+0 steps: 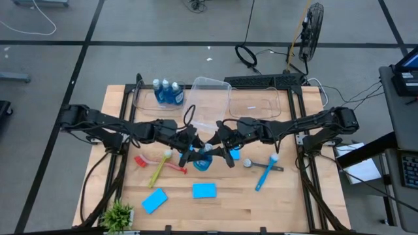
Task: Pick & Place Kitchen Sink Supplies
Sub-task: Put the blue dishwashing liquid into the left transparent bin
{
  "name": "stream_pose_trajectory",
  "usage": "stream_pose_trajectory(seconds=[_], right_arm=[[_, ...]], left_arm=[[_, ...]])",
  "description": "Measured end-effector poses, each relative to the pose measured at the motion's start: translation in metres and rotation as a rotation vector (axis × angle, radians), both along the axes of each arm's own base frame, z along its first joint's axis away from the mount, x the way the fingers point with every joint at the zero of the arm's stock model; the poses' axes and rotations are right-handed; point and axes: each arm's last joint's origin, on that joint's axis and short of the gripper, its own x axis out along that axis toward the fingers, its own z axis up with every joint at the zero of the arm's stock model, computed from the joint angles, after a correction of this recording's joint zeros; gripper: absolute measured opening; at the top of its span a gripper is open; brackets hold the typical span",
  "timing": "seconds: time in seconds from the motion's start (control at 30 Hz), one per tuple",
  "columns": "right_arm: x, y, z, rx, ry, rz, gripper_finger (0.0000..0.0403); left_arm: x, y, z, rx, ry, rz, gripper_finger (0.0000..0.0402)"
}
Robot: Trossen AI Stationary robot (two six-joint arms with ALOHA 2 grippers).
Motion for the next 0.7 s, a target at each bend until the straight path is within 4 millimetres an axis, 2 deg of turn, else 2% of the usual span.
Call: stream_pose_trajectory(seconds=[0.17, 0.43, 0.57, 0.7], right_arm=[[0.0004, 0.0, -0.0009, 0.005, 0.006, -0.001, 0.0123], [0.0003, 0.0001, -0.0011, 0.006, 0.009, 0.002, 0.0123], [0.0003, 0.0001, -0.001, 0.024, 0.013, 0.0, 0.0125], [0.0003, 0.0001, -0.0013, 0.026, 0.017, -0.004, 0.0146]], left_arm=[[0.0004, 0.0039, 0.0033, -0.029, -0.028, -0.008, 0.0242], [0.0004, 0.004, 0.0033, -0.057, -0.019, -0.02, 0.0162], [0.0004, 0.0039, 0.0037, -0.076, -0.017, -0.02, 0.0161], [0.0003, 0.0039, 0.0028, -0.091, -0.002, -0.015, 0.0161]])
